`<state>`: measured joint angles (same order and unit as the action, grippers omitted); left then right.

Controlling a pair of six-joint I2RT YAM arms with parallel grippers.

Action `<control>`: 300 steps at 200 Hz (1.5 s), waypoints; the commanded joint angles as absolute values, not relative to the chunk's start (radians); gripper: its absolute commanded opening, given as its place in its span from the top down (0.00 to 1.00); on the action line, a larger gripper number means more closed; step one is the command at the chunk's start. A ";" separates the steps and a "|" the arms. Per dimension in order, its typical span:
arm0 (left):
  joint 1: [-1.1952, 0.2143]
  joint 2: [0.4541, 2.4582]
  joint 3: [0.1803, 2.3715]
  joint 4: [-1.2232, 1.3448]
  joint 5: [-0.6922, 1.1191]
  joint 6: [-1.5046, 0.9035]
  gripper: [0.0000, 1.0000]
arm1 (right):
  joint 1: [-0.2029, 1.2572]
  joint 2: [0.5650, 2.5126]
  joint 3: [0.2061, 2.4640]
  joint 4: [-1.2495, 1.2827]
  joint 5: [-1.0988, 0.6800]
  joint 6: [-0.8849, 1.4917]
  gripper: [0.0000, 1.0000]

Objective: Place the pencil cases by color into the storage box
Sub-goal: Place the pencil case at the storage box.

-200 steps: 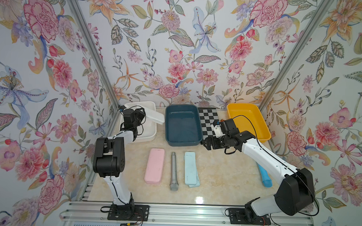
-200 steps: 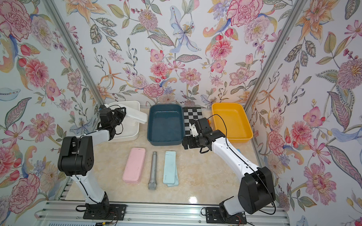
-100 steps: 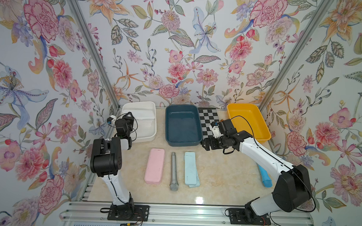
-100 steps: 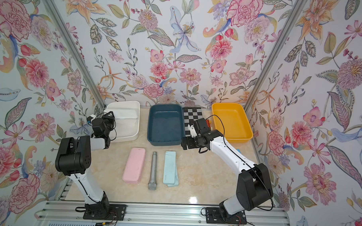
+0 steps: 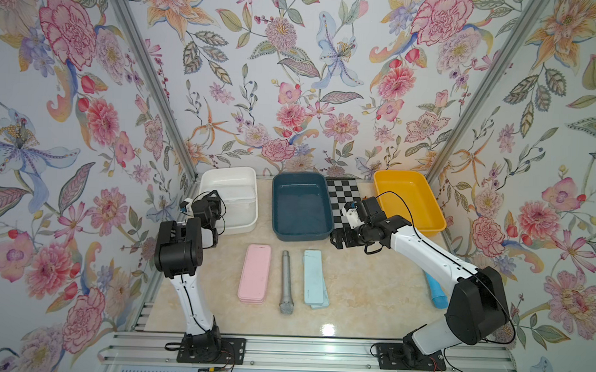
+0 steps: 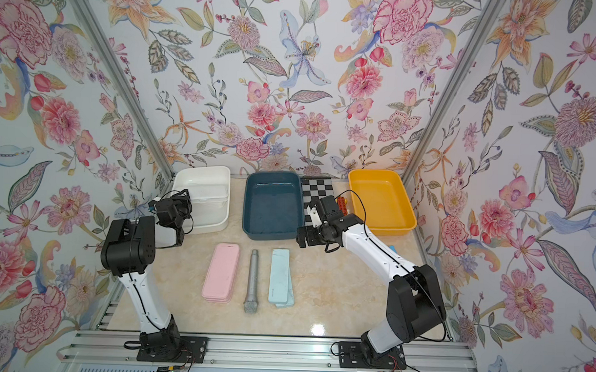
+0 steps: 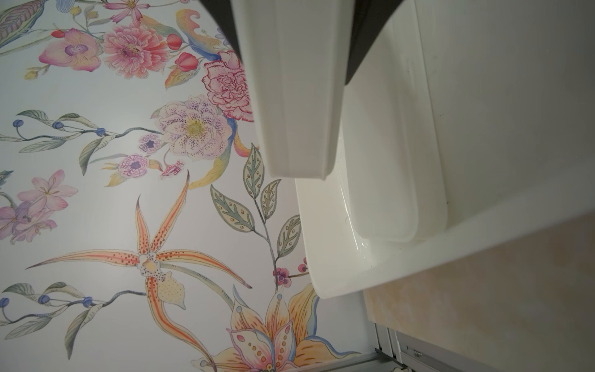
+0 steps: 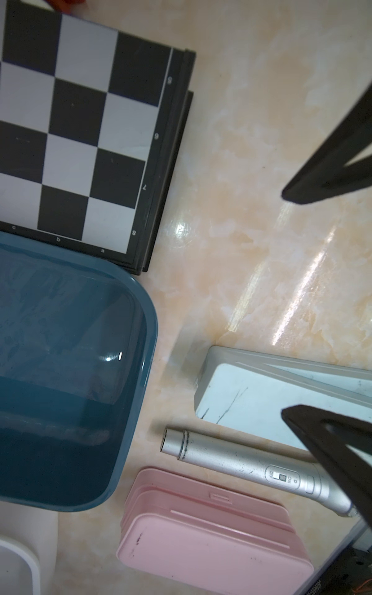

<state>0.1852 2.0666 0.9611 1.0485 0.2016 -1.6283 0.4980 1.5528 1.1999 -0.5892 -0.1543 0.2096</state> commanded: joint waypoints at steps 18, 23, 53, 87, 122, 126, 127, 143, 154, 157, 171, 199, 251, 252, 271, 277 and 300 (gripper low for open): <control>0.185 2.086 0.997 1.081 0.232 -1.682 0.41 | 0.510 1.578 1.191 -0.569 -0.170 0.227 0.00; 0.186 2.085 0.996 1.076 0.232 -1.686 0.36 | 0.510 1.580 1.192 -0.569 -0.171 0.227 0.00; 0.186 2.073 1.006 1.036 0.245 -1.677 0.17 | 0.510 1.589 1.196 -0.563 -0.174 0.226 0.00; 0.182 2.062 1.005 1.031 0.269 -1.704 0.01 | 0.513 1.594 1.192 -0.558 -0.178 0.229 0.00; 0.173 2.036 1.006 1.001 0.284 -1.728 0.02 | 0.515 1.596 1.192 -0.555 -0.181 0.233 0.00; 0.171 2.034 1.006 0.999 0.284 -1.738 0.02 | 0.516 1.595 1.193 -0.555 -0.181 0.232 0.00; 0.171 2.034 1.006 0.998 0.284 -1.741 0.02 | 0.516 1.595 1.192 -0.555 -0.181 0.233 0.00; 0.158 2.025 1.014 0.986 0.294 -1.764 0.01 | 0.518 1.591 1.189 -0.557 -0.177 0.233 0.00; 0.149 2.013 1.015 0.965 0.289 -1.778 0.02 | 0.518 1.592 1.186 -0.557 -0.175 0.232 0.00; 0.147 2.011 1.015 0.959 0.286 -1.785 0.02 | 0.518 1.593 1.188 -0.558 -0.175 0.231 0.00; 0.139 2.004 1.025 0.947 0.282 -1.810 0.01 | 0.518 1.596 1.187 -0.558 -0.174 0.233 0.00; 0.113 1.917 1.042 0.768 0.257 -1.808 0.02 | 0.517 1.598 1.197 -0.561 -0.175 0.234 0.00; 0.101 1.816 1.135 0.463 0.235 -1.769 0.02 | 0.517 1.608 1.216 -0.552 -0.178 0.234 0.00; 0.101 1.815 1.136 0.458 0.235 -1.770 0.01 | 0.517 1.608 1.215 -0.552 -0.179 0.234 0.00; 0.103 1.814 1.150 0.391 0.230 -1.754 0.02 | 0.517 1.602 1.210 -0.550 -0.179 0.234 0.00; 0.103 1.818 1.147 0.389 0.233 -1.755 0.02 | 0.517 1.599 1.205 -0.549 -0.179 0.233 0.00; 0.100 1.833 1.143 0.388 0.247 -1.745 0.02 | 0.515 1.591 1.191 -0.546 -0.173 0.229 0.00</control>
<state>0.1062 1.8156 1.1416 0.4641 0.2493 -1.7775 0.5114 1.5909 1.2003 -0.5541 -0.1692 0.2253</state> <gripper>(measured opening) 0.985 0.998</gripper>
